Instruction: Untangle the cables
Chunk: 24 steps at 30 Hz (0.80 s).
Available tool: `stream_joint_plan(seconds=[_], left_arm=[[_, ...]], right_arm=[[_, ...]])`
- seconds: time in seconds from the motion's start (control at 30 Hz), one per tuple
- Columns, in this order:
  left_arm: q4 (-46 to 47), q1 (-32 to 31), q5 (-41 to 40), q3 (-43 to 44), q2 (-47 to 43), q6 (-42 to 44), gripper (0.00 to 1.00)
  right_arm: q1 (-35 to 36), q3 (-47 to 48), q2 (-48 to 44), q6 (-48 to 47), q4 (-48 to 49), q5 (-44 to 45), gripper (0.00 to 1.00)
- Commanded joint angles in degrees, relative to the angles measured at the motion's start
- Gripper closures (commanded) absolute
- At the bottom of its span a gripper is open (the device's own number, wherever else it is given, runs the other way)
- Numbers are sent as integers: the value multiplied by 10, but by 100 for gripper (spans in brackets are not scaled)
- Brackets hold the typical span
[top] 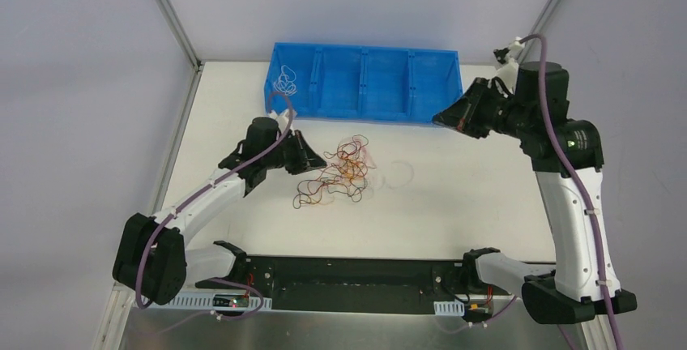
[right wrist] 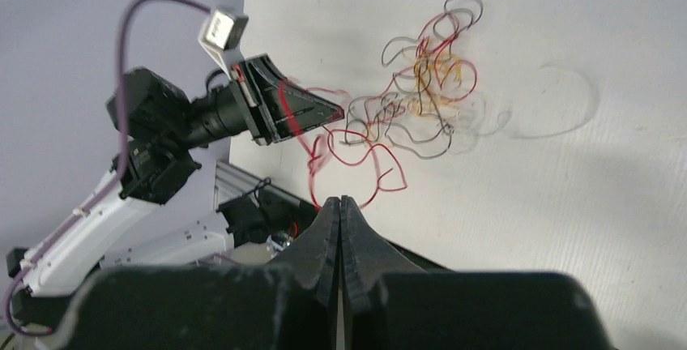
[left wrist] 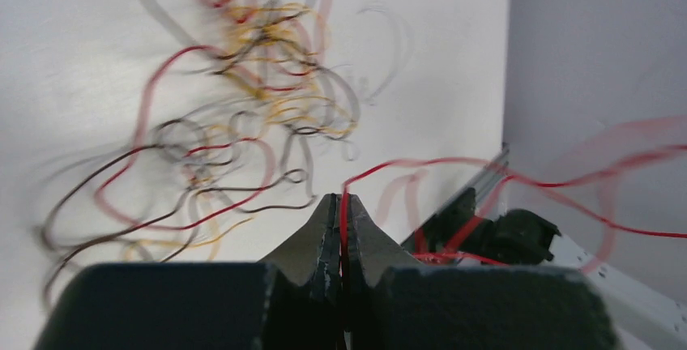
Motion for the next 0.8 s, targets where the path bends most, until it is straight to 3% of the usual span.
stream_joint_plan(seconds=[0.0, 0.2, 0.27, 0.4, 0.47, 0.77], left_arm=[[-83, 46, -31, -9, -41, 27, 100], [-155, 66, -43, 69, -74, 63, 100], [-158, 65, -16, 93, -67, 60, 100], [-158, 63, 31, 139, -64, 36, 100], [-157, 58, 42, 165, -69, 31, 100], [-180, 52, 36, 347, -45, 22, 100]], right_arm=[[-20, 24, -17, -12, -2, 28, 98], [-31, -39, -38, -21, 3, 23, 100], [-31, -67, -36, -18, 13, -15, 88], [-25, -144, -42, 11, 71, -82, 47], [-7, -170, -48, 22, 100, -85, 34], [44, -191, -36, 29, 120, -56, 25]])
